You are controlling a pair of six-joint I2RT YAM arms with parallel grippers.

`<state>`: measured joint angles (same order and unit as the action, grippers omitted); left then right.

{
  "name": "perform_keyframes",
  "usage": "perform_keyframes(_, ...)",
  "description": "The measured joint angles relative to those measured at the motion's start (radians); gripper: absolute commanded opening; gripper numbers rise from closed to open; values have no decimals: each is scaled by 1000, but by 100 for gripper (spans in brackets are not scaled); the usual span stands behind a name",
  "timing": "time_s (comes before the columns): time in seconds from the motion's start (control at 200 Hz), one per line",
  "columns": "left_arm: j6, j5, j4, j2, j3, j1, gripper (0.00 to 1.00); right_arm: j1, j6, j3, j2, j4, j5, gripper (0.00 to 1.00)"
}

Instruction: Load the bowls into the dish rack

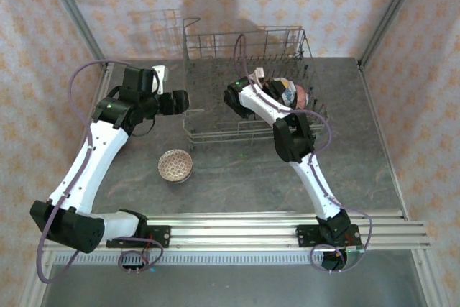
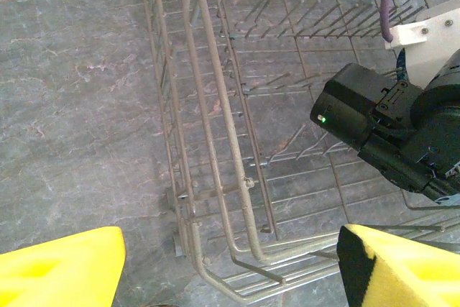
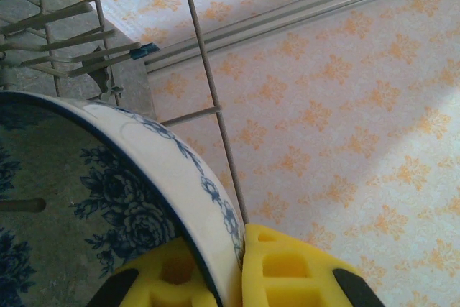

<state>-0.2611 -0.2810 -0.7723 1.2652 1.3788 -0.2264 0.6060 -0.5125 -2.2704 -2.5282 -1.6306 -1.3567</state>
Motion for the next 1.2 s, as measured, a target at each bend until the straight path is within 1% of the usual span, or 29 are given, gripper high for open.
perform_keyframes(0.185,0,0,0,0,0,0,79,-7,-17,0,1,0,23,4)
perform_keyframes(0.395,-1,0,0,2,0,0,79,-39,-44,10,2,16,170,5)
perform_keyframes(0.55,-3,0,0,13,0,0,79,-40,-54,11,2,21,225,5)
perform_keyframes(1.011,-10,-1,0,16,1,0,79,-51,-78,20,5,25,272,7)
perform_keyframes(1.146,-16,-4,0,20,3,0,79,-54,-81,24,12,26,291,9)
perform_keyframes(1.201,-22,-5,0,22,3,0,79,-55,-82,24,14,26,298,13)
